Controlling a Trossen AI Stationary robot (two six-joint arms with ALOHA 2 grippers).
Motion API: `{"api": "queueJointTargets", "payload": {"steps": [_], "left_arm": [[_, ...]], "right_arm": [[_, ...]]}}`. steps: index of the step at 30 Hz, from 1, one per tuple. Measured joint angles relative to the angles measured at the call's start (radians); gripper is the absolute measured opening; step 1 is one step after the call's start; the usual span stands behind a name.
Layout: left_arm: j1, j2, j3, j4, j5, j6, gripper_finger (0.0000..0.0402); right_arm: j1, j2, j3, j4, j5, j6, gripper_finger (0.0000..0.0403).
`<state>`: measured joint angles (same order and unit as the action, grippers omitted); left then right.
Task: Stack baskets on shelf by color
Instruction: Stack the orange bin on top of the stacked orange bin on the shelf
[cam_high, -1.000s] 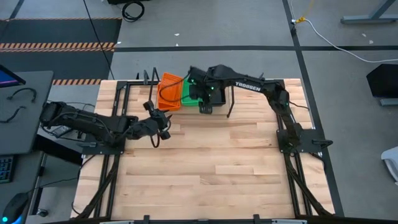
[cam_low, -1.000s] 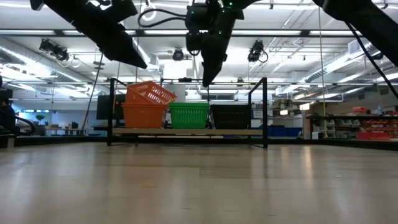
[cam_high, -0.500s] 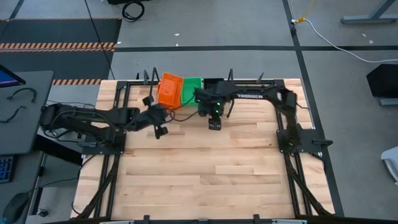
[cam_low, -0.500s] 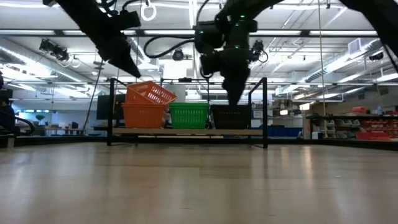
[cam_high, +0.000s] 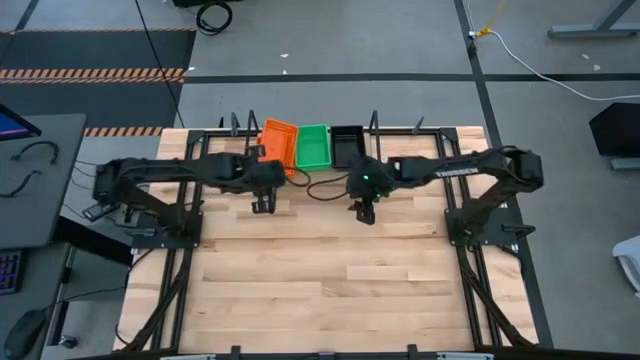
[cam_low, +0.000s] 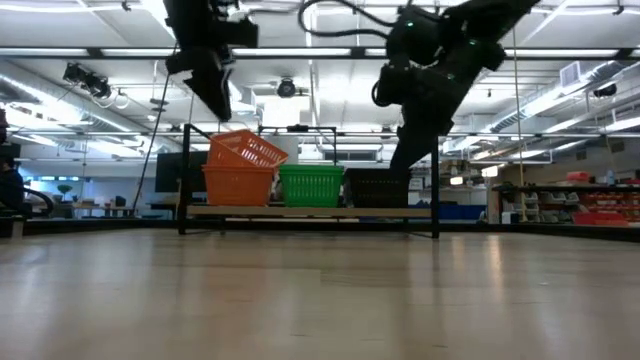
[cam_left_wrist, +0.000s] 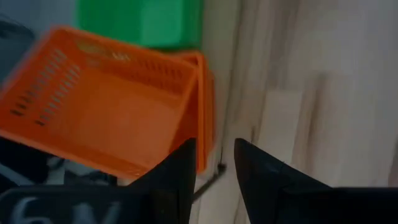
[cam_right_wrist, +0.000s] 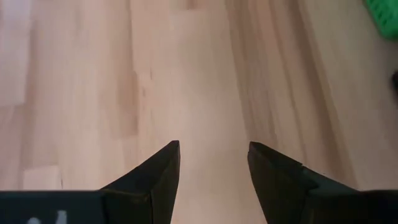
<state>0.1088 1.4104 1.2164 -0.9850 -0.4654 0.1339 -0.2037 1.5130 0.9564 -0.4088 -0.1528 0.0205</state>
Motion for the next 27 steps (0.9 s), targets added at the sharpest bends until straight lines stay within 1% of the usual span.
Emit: {"api": "queueJointTargets", "payload": {"steps": [3, 5, 10, 13, 15, 20, 23, 27], "left_arm": [[0.018, 0.087, 0.053, -0.137, 0.005, -0.004, 0.0117], [0.02, 0.135, 0.069, -0.182, -0.015, -0.009, 0.0117], [0.013, 0.185, 0.071, -0.192, -0.102, 0.072, 0.0117], [0.012, 0.193, 0.071, -0.175, -0.165, 0.11, 0.0117], [0.012, 0.192, 0.071, -0.161, -0.189, 0.12, 0.0117], [0.01, 0.193, 0.071, -0.117, -0.192, 0.16, 0.0117], [0.026, 0.202, 0.071, -0.1, -0.189, 0.187, 0.0117], [0.056, 0.208, 0.071, -0.108, -0.149, 0.187, 0.0117]], "right_arm": [[0.024, -0.036, -0.087, 0.137, -0.002, 0.013, 0.0194], [0.043, -0.045, -0.139, 0.21, -0.002, 0.024, 0.0194], [0.08, -0.042, -0.211, 0.317, -0.002, 0.034, 0.0194], [0.093, -0.041, -0.227, 0.33, 0.0, 0.045, 0.0194], [0.099, -0.041, -0.228, 0.336, 0.004, 0.048, 0.0194], [0.105, -0.041, -0.229, 0.353, 0.005, 0.048, 0.0194], [0.106, -0.041, -0.229, 0.372, 0.006, 0.048, 0.0194], [0.117, -0.041, -0.229, 0.375, 0.006, 0.053, 0.0194]]}}
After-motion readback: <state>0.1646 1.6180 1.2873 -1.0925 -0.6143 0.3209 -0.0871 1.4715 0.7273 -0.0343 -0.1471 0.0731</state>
